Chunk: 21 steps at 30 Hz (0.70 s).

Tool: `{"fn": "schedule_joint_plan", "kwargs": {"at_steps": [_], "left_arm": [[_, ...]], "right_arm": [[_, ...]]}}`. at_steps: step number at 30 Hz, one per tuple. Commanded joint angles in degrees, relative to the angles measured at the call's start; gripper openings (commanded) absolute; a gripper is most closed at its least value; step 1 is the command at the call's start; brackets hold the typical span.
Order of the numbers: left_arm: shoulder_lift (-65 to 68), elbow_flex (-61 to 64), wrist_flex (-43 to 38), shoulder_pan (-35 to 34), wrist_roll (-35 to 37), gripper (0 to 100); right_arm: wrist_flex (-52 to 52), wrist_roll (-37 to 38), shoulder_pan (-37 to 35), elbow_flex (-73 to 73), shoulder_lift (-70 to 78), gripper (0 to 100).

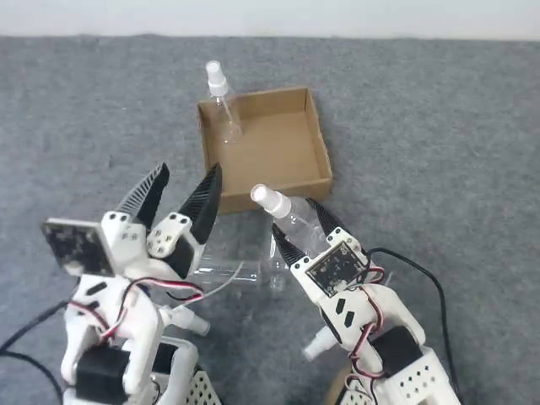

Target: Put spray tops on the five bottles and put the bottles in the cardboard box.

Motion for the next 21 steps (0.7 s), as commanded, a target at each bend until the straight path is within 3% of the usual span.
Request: {"fn": "schedule_joint_plan", "kwargs": {"at_steps": [1, 8, 14, 21], "left_arm": [[-4.3, 1.8, -0.2, -1.1, 0.4, 24], [-4.3, 5.1, -2.0, -1.1, 0.9, 23], [-4.5, 10.3, -8.5, -7.8, 8.1, 23], [-4.6, 13.1, -11.2, -8.4, 8.3, 23]], "right_arm": [[-1.7, -4.7, 0.7, -1.1, -1.5, 0.6], [-1.7, -11.0, 0.5, -4.9, -1.5, 0.6], [-2.3, -10.6, -3.0, -6.3, -1.5, 0.9], [-6.4, -10.5, -7.6, -6.4, -1.5, 0.9]]}}
